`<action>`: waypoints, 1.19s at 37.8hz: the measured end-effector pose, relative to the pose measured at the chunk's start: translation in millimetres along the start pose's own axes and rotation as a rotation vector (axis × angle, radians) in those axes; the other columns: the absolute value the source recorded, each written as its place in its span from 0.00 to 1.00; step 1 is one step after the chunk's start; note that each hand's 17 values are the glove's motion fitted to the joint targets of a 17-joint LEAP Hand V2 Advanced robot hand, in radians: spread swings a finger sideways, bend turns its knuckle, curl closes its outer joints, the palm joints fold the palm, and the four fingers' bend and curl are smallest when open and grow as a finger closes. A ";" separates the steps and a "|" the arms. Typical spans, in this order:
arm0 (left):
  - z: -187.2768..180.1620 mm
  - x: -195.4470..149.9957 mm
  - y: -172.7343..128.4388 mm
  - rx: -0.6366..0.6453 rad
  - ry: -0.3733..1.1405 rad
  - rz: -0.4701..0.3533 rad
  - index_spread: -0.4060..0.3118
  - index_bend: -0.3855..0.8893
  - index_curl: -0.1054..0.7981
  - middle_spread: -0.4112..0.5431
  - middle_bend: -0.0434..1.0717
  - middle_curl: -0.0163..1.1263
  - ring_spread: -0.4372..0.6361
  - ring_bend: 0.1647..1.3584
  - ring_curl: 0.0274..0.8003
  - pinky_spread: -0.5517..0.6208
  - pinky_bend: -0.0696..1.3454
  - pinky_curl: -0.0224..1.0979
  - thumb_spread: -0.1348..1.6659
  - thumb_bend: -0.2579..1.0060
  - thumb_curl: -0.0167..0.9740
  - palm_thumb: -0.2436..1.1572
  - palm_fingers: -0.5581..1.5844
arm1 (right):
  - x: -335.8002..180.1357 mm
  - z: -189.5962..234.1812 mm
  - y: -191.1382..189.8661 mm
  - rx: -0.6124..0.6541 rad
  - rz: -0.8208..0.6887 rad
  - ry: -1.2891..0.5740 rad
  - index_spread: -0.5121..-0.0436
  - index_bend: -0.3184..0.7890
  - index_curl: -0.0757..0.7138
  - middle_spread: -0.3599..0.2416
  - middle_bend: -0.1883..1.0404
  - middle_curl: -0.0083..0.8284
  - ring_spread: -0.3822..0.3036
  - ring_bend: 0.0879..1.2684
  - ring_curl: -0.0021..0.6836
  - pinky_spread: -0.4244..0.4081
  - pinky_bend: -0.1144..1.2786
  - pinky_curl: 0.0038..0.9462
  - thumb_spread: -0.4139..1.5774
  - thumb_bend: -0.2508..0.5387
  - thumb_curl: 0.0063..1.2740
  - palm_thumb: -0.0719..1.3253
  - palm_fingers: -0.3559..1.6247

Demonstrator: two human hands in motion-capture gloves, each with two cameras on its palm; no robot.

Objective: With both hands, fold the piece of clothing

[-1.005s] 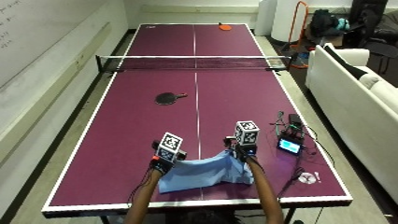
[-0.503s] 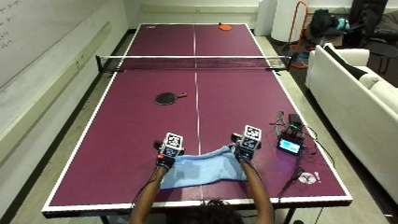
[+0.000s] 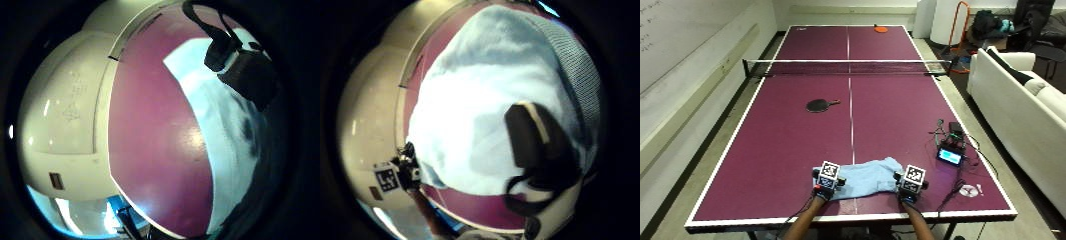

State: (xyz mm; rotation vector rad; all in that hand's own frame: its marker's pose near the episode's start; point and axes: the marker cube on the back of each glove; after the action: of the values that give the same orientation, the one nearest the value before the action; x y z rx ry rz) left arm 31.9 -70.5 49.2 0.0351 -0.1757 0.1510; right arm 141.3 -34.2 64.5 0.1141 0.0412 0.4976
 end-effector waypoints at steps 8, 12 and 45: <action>-0.4 51.3 -17.6 -0.062 0.168 0.089 0.35 0.42 0.51 0.32 0.17 0.32 0.39 0.35 0.43 0.56 0.31 0.39 0.96 0.24 0.27 0.67 0.54 | 26.9 -21.9 -32.4 0.049 0.065 0.055 0.53 0.33 0.17 0.28 0.70 0.60 0.29 0.66 0.61 0.63 0.38 0.33 0.84 0.42 0.20 0.62 0.62; -4.6 59.2 -20.6 -0.094 0.121 0.090 0.35 0.42 0.51 0.33 0.17 0.32 0.41 0.35 0.43 0.59 0.31 0.38 0.97 0.25 0.27 0.66 0.54 | 23.4 -12.2 -58.5 -0.120 0.078 -0.216 0.45 0.39 0.24 0.25 0.69 0.61 0.25 0.67 0.66 0.53 0.35 0.34 0.82 0.46 0.23 0.70 0.70; 26.1 -87.9 -12.1 0.183 0.423 -0.235 0.41 0.42 0.48 0.39 0.18 0.32 0.48 0.32 0.41 0.68 0.30 0.38 0.96 0.29 0.28 0.60 0.51 | -294.5 -53.5 76.9 -0.217 -0.772 -0.243 0.42 0.31 0.30 0.23 0.62 0.60 0.19 0.61 0.71 0.33 0.34 0.41 0.69 0.24 0.32 0.71 0.67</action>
State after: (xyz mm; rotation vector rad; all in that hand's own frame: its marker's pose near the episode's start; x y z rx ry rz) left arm -56.2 -96.6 59.1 0.2034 0.2645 -0.0621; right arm -157.4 -102.7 24.0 -0.0580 -0.2018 -0.2866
